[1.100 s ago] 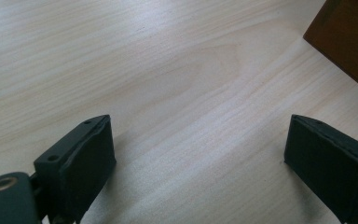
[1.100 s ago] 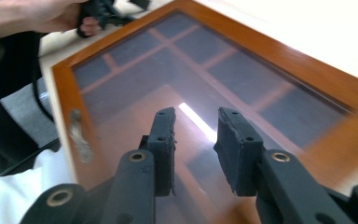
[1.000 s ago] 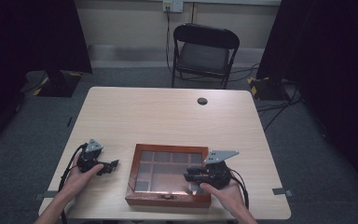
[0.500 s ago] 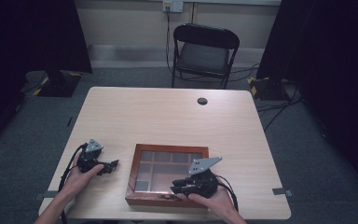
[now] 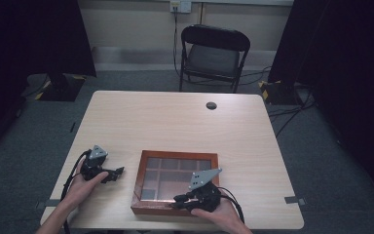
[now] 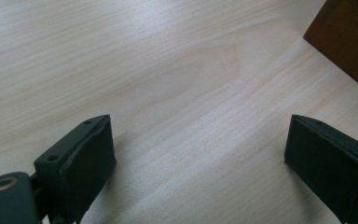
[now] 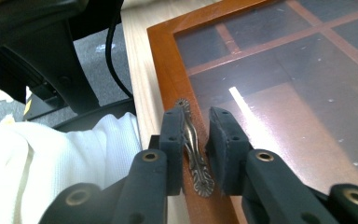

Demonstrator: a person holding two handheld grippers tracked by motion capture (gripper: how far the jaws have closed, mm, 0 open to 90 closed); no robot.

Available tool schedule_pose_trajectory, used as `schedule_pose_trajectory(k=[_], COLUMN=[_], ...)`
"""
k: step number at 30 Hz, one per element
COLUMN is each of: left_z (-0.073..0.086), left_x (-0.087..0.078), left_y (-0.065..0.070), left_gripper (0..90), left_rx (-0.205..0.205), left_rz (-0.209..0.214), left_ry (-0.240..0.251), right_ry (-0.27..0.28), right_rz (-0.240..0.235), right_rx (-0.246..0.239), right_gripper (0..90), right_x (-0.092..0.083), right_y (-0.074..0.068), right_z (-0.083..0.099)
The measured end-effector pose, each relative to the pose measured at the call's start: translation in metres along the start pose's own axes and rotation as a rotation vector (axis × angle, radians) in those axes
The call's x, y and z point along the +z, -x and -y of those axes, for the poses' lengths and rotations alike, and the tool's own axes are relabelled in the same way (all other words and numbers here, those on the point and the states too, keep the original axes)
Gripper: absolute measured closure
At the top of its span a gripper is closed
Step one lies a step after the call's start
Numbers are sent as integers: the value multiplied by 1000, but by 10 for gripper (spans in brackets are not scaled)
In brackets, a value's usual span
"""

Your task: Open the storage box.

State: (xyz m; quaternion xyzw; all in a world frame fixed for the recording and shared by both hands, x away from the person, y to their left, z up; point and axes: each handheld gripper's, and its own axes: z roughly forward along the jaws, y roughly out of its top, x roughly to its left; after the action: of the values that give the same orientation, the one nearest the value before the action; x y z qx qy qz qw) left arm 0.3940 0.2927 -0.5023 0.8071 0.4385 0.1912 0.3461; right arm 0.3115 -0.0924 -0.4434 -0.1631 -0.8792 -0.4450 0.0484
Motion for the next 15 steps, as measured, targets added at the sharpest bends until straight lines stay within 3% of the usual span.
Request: schedule_pose_trajectory(k=[15], left_z=[0], left_x=[0], left_y=[0], left_gripper=[76], left_rx=[-1], left_rz=[-1], left_ry=[0], right_ry=[-22], right_rz=[-1], right_rx=[-20], right_gripper=[820], right_x=[-7], right_y=[4], right_z=[1])
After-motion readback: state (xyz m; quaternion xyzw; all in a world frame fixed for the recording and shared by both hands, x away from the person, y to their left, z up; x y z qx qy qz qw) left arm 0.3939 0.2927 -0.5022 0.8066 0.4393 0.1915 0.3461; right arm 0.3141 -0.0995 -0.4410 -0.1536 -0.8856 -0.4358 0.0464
